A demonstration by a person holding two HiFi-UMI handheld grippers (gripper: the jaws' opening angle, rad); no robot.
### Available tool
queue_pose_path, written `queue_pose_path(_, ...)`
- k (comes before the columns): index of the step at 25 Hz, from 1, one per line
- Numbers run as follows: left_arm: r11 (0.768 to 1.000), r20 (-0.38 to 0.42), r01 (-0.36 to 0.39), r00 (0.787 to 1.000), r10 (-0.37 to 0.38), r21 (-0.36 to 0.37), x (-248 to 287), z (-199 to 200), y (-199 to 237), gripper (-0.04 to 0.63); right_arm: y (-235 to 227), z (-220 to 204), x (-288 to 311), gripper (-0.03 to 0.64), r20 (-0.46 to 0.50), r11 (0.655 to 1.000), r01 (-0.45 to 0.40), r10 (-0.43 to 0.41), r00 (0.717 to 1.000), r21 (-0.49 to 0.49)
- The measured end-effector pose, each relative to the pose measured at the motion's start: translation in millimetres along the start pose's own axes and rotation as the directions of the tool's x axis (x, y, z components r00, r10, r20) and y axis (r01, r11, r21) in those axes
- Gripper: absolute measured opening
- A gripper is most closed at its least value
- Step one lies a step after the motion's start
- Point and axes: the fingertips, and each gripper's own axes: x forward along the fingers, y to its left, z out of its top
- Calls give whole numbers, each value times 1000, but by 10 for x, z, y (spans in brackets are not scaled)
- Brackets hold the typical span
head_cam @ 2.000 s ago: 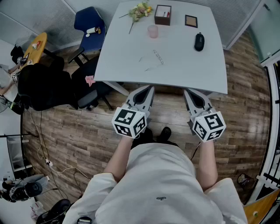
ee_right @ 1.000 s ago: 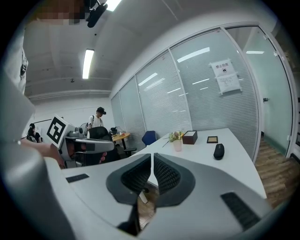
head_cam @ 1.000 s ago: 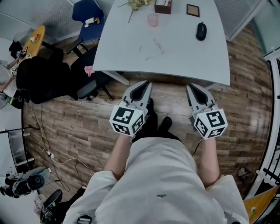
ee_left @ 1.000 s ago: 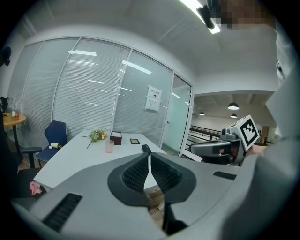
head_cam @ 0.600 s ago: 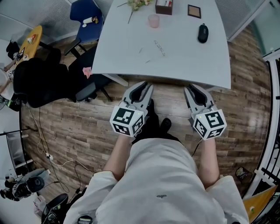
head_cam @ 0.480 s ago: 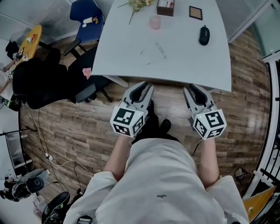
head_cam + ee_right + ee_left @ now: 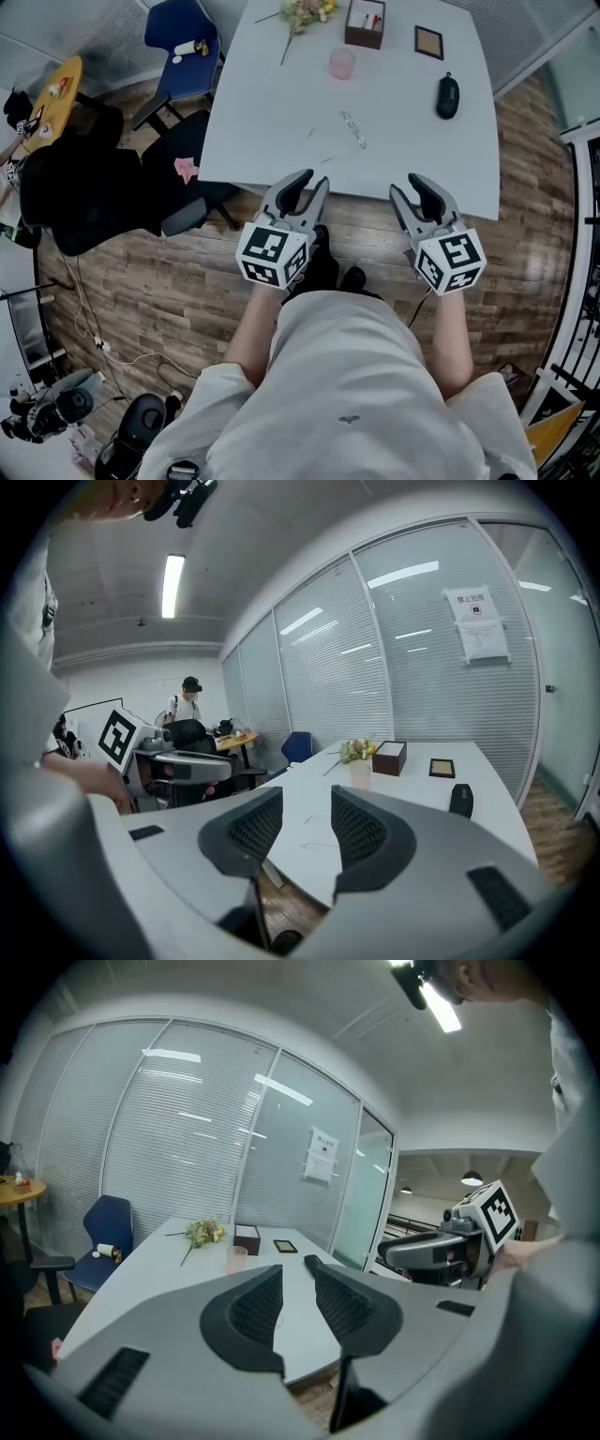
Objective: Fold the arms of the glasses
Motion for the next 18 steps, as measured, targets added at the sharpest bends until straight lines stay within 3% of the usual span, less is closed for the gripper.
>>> queue_pose_path(18, 996, -14, 90, 996, -90, 11, 569, 213, 857, 123, -236, 340, 904, 181, -27, 996, 91, -91, 996, 10)
